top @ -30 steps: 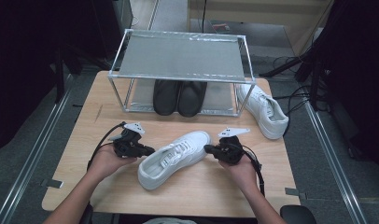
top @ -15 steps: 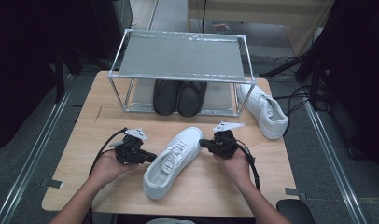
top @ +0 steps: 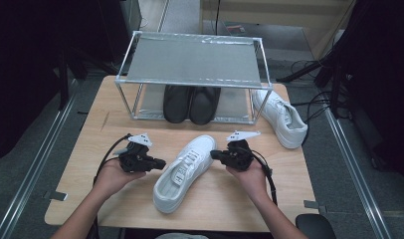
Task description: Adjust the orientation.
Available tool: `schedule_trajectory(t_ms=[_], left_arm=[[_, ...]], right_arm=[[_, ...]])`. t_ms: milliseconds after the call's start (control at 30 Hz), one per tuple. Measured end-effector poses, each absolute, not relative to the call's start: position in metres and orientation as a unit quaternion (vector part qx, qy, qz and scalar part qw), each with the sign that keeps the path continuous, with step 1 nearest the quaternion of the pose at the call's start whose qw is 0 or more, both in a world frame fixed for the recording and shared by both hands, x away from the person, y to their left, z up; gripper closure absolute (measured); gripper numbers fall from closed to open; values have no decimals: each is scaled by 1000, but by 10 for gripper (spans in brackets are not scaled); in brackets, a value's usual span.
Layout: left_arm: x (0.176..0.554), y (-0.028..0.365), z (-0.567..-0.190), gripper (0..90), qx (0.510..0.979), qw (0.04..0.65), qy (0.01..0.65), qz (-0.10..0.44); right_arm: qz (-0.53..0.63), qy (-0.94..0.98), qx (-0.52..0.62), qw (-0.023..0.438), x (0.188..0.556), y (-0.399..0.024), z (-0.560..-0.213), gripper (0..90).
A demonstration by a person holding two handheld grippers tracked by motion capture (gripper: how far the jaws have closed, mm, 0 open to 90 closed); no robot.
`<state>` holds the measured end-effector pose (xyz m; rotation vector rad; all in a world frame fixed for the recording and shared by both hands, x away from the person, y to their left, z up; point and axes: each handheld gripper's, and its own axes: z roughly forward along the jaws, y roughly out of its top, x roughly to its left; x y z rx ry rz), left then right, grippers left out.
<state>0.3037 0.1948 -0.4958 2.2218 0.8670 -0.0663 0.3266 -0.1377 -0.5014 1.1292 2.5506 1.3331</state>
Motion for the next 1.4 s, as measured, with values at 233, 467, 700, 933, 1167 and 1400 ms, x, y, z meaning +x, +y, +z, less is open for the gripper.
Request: schedule_trajectory(t_ms=[233,467,700,933,1167,1400], left_arm=[[316,187,-497,861,874,362,322,-32],[325,178,-500,860,877,361,314,-42],[327,171,-500,866,881,357,308,-46],[322,169,-499,871,882,355,308,-40],[319,172,-500,870,878,359,314,-42],[313,177,-502,866,873,362,323,-45]], right_arm=[[430,831,352,17,310,-134,-502,896],[425,836,347,13,298,-128,-509,893],[431,833,346,15,298,-125,-515,887],[435,829,350,22,300,-123,-516,875],[435,829,351,21,303,-120,-516,874],[438,830,344,23,310,-115,-517,865]])
